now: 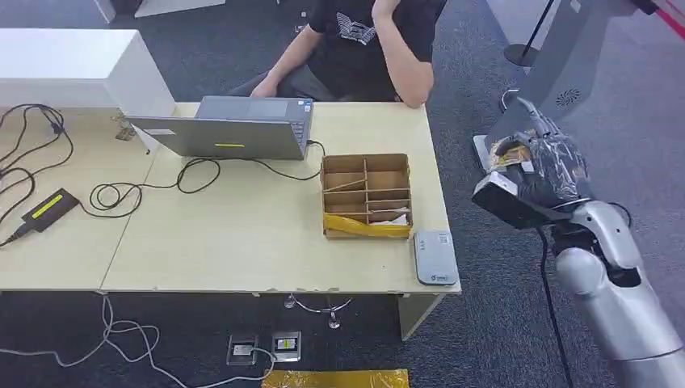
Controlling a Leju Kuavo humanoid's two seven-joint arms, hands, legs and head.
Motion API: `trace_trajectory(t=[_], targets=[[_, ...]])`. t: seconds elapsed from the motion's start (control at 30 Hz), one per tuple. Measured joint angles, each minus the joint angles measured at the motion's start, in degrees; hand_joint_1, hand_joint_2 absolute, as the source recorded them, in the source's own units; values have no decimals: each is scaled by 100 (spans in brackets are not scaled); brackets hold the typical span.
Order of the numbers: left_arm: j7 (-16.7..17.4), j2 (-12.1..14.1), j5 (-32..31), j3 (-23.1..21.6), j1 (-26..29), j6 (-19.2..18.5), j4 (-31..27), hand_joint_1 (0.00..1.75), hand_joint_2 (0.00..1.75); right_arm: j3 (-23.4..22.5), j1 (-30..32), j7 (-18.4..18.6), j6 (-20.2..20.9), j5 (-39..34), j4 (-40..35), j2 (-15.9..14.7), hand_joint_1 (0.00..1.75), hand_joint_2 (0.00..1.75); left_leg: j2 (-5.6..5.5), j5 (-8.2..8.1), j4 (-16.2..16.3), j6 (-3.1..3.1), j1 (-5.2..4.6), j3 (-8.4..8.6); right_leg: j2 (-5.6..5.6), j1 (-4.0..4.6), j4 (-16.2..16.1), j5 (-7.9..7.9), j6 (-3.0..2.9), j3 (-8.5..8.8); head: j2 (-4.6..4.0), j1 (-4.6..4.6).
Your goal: Pass the card to the sensor for recognition and then transmit it.
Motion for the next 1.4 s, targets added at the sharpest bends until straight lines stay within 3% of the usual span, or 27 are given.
trace_trajectory(t=[0.27,0.6,1.1,1.17,1.2,1.23,1.4], targets=[[-17,-2,-74,-42,-15,-61,0,0,0,140,4,-375,-298,660,-2,534,175,175,1,1,-1,-2,6,0,0,7,2,0,0,-1,0,0],[-159,-11,-15,-103,-22,-114,0,0,0,345,-224,-421,-101,1203,288,1263,175,175,-1,1,-1,-3,9,-1,0,10,3,-1,-1,-1,0,2],[-173,-55,-50,-153,-12,-190,2,0,0,472,-452,-539,-305,1514,1209,1692,175,175,-3,0,-1,-4,8,-2,-1,10,2,-1,-2,-3,0,0],[-170,-59,-48,-157,-11,-186,0,0,0,485,-452,-536,-348,1567,1272,1698,147,175,-3,1,-1,-4,8,-2,-1,9,2,-1,-2,-3,0,2],[-170,-61,-48,-157,-9,-184,0,0,0,487,-453,-534,-370,1584,1285,1703,31,175,-3,1,-1,-4,8,-2,-1,10,2,-1,-2,-3,0,0],[-170,-61,-48,-157,-9,-184,0,0,0,487,-453,-528,-396,1623,1309,1711,5,175,-3,0,-1,-4,8,-2,0,10,2,-1,-2,-3,0,4],[-170,-63,-46,-157,-11,-188,2,0,0,500,-453,-477,-497,1774,1436,1727,0,175,-1,0,0,-4,9,-1,0,10,2,-1,-2,-4,0,0]])
